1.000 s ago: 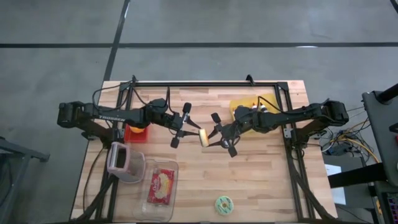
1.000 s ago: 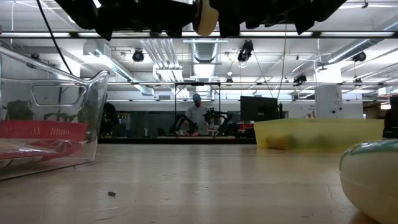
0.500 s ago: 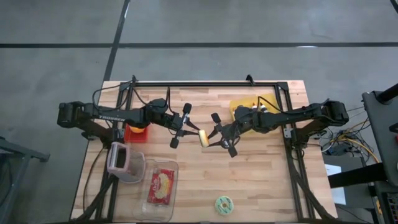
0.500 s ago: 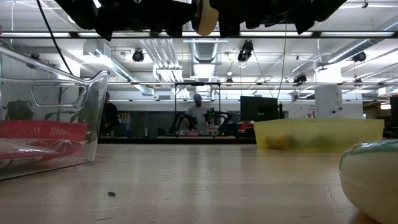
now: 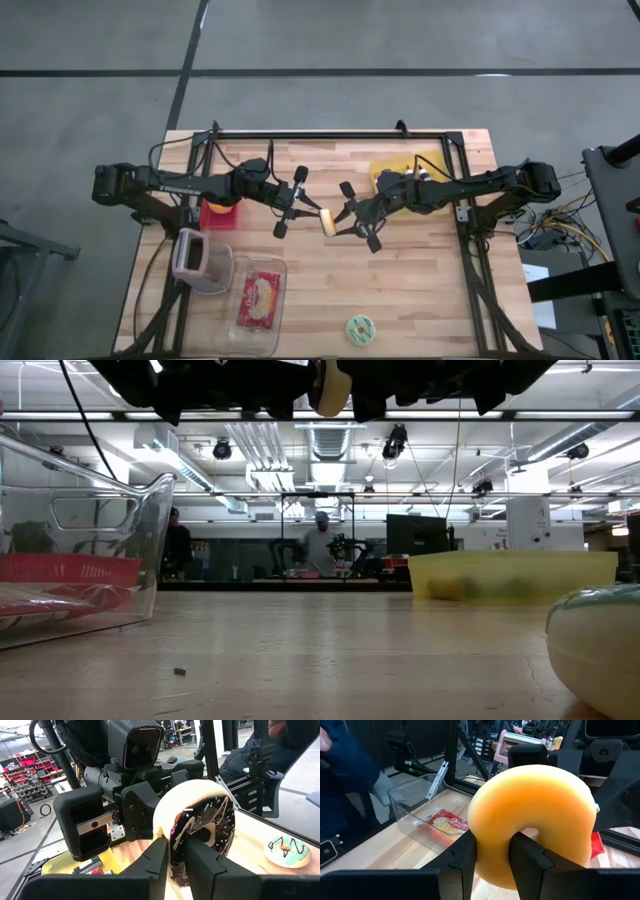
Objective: Pick & Place Food Item
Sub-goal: Put the black donut into the red bin
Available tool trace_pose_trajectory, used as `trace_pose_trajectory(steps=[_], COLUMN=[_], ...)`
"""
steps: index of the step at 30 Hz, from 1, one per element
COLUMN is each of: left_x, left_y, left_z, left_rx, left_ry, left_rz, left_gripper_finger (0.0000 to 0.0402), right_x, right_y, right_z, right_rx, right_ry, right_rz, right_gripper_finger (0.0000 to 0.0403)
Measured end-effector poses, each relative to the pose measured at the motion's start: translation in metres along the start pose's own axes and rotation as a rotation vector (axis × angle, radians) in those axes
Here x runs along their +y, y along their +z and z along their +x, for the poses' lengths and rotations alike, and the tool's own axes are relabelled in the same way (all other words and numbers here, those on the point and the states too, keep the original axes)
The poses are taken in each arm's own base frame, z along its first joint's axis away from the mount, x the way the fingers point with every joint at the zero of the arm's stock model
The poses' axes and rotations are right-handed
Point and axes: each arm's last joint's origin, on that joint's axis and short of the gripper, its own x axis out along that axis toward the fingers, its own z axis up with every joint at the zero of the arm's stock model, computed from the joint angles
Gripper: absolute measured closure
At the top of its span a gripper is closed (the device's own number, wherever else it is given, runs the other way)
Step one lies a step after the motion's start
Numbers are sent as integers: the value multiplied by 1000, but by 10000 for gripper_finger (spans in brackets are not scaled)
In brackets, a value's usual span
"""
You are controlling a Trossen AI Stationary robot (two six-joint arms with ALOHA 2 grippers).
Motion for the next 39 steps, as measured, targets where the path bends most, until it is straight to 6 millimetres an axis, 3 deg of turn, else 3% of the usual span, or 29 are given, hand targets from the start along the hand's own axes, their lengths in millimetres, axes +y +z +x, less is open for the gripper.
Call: trace_pose_trajectory(steps=[16,39], left_x=[0,0], left_y=[0,0], left_z=[0,0], left_rx=[0,0], left_ry=[0,2], left_rz=[1,1], left_gripper_finger=[342,342], right_x=[0,0], right_y=[1,1], right_z=[0,0], right_rx=[-5,-10], right_ry=[0,-1], right_rz=[103,140], right_gripper_finger=[296,153])
